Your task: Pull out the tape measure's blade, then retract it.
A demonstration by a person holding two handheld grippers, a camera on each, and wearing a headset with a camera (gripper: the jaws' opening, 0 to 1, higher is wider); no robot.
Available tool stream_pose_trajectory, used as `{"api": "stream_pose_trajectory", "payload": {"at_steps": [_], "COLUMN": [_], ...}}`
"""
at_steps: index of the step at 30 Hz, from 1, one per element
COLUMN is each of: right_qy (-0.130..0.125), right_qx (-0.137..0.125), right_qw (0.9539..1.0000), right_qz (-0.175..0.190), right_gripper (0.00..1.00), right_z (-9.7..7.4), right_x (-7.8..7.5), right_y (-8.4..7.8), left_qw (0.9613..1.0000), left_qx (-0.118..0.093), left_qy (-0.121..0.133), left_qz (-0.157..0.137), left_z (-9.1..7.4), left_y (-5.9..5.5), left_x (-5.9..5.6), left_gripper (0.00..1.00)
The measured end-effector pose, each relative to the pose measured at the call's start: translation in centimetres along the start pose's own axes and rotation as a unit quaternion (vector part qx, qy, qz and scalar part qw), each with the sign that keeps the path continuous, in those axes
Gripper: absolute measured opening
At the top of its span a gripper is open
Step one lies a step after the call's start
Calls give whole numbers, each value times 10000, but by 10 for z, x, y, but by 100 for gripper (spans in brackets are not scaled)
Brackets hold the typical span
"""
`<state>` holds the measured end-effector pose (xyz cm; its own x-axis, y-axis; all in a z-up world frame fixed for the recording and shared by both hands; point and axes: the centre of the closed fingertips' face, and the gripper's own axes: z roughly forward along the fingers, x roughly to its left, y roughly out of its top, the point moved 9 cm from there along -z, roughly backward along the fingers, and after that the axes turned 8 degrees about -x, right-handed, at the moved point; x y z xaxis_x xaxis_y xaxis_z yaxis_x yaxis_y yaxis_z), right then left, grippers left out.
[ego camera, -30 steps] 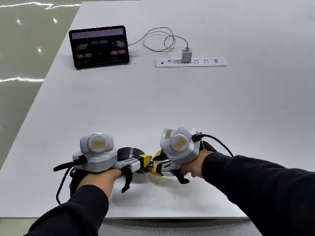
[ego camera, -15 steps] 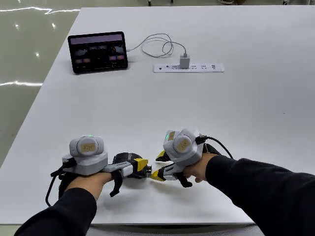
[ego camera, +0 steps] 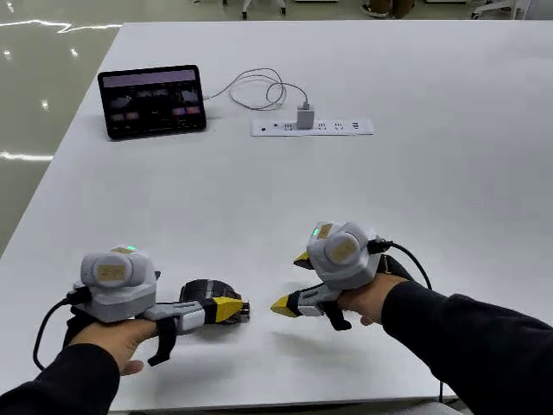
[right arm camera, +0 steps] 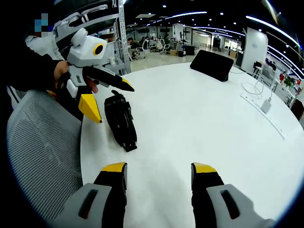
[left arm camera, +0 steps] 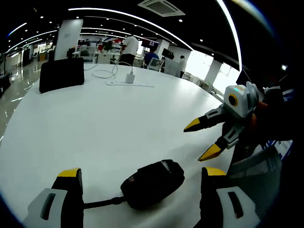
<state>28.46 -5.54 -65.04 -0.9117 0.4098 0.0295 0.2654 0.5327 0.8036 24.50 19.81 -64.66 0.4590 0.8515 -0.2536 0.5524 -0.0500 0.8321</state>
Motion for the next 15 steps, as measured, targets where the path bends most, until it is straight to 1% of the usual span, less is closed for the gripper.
{"api": "stream_pose_trajectory", "payload": {"at_steps": [1,2,4,7,8,9,10,13,14,15], "right_qy": [-89,-152,-328,-477,-532,-616,-638,-760,-763,-768], "right_qx": [-47,-83,-168,-250,-260,-292,-300,-301,-296,-289], "right_qw": [9999,9997,9990,9980,9976,9968,9965,9952,9951,9951], "right_qz": [86,152,242,344,369,418,449,529,552,557], "right_gripper": [50,51,51,53,54,54,55,56,57,58], "right_z": [-8,-12,-25,-41,-46,-52,-56,-69,-74,-77], "right_x": [-4,-6,-11,-16,-17,-20,-21,-25,-25,-25], "right_y": [-4,-6,-11,-18,-20,-23,-25,-33,-36,-38], "left_qw": [9997,9993,9994,9995,9994,9992,9991,9988,9988,9988], "left_qx": [5,-4,-22,-17,-35,-128,-145,-100,45,32], "left_qy": [-11,-37,-63,-108,-112,-145,-186,-231,-229,-245], "left_qz": [259,364,349,308,312,340,342,410,426,415], "left_z": [-4,-6,-13,-20,-22,-25,-26,-28,-30,-30], "left_y": [1,2,2,2,2,4,5,4,1,0], "left_x": [2,4,6,13,14,15,14,15,16,17], "left_gripper": [100,100,100,100,100,100,100,100,100,100]}}
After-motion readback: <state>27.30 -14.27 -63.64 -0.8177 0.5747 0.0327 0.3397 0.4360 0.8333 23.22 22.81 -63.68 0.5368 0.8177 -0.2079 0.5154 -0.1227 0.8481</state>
